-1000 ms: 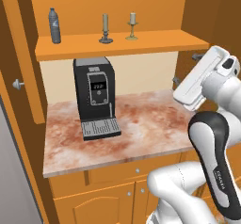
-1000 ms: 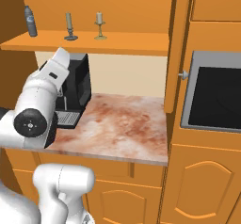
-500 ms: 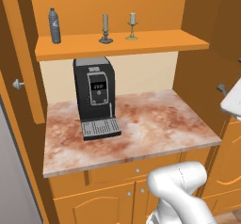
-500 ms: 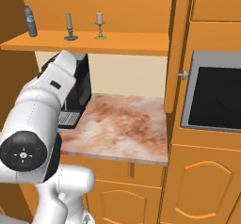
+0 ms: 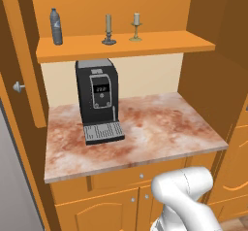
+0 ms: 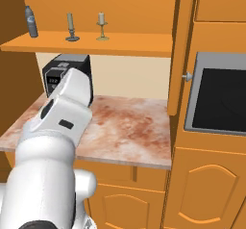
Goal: Pick the candle and candle from the dining table and place them in the open cabinet. Close the cabinet after placing the objects.
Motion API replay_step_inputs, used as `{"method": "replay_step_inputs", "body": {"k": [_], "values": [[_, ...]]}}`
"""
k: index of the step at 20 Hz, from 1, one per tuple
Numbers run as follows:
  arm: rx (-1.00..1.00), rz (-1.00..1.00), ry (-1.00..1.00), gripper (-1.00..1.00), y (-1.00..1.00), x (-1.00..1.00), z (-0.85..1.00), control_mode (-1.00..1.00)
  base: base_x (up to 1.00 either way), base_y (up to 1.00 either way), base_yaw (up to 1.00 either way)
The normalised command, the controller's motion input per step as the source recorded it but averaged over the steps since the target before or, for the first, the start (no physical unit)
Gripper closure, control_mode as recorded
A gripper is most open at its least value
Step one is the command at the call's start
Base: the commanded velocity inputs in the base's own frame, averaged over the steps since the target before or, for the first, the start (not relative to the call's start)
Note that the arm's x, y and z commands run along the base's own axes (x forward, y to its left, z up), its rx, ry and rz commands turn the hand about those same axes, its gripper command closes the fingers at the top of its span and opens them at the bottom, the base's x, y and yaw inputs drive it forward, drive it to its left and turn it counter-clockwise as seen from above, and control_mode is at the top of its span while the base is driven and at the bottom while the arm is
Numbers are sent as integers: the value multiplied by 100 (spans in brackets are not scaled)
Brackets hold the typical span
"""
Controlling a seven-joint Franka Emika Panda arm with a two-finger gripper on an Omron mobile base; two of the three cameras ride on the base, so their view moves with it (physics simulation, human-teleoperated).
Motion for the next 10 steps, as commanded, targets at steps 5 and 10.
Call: {"method": "replay_step_inputs", "body": {"k": [5, 10], "values": [[1, -5, -12, -100, -27, 36, -17, -100, 0, 0, 0], [0, -2, -13, -100, 0, 54, -16, -100, 0, 0, 0]]}}
